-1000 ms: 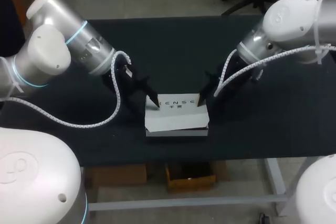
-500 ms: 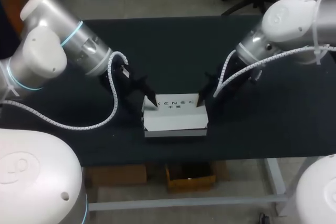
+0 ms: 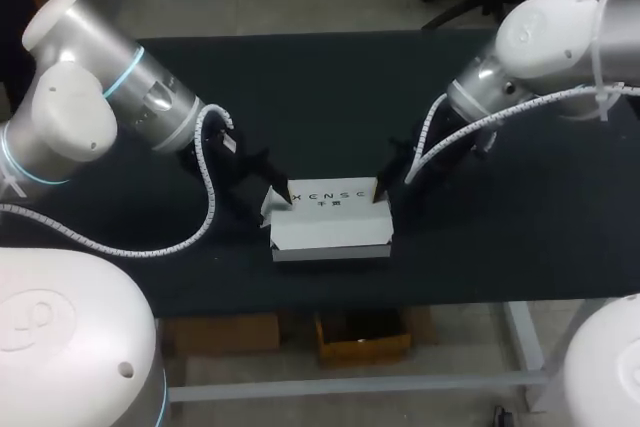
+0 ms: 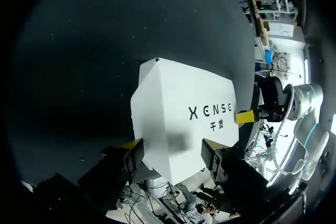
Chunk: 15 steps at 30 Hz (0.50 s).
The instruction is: Assemble the packaging by folding the flat box into shape, placing the metal phone stand inside, and closing the box properly
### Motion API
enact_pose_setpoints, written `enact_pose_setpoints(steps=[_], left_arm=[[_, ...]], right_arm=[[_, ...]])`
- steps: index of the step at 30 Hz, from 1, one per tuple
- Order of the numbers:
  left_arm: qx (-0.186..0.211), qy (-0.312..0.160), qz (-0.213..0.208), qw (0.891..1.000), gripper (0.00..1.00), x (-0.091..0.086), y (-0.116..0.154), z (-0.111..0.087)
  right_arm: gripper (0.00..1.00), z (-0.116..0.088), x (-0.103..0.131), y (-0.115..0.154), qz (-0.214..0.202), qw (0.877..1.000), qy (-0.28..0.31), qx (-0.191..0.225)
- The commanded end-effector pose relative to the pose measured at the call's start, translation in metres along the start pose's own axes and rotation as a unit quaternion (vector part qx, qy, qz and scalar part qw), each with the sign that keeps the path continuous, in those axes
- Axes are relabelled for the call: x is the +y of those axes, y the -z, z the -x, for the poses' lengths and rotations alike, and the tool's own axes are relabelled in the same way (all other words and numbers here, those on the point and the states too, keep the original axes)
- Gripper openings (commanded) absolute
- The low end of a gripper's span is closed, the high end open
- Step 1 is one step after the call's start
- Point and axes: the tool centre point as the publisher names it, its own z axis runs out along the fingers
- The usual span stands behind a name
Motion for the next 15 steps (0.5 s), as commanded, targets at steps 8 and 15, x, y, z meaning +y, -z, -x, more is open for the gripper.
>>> enact_pose_setpoints(steps=[8, 15], left_arm=[[0.002, -0.007, -0.002, 1.0, 0.71, -0.002, -0.005, 0.002], [0.003, -0.017, 0.002, 1.0, 0.71, -0.007, -0.01, -0.003]], right_arm=[[0.42, -0.001, 0.004, -0.006, -0.009, 1.0, 0.0, -0.001], [0.43, -0.006, 0.003, -0.007, -0.007, 1.0, 0.009, -0.002]])
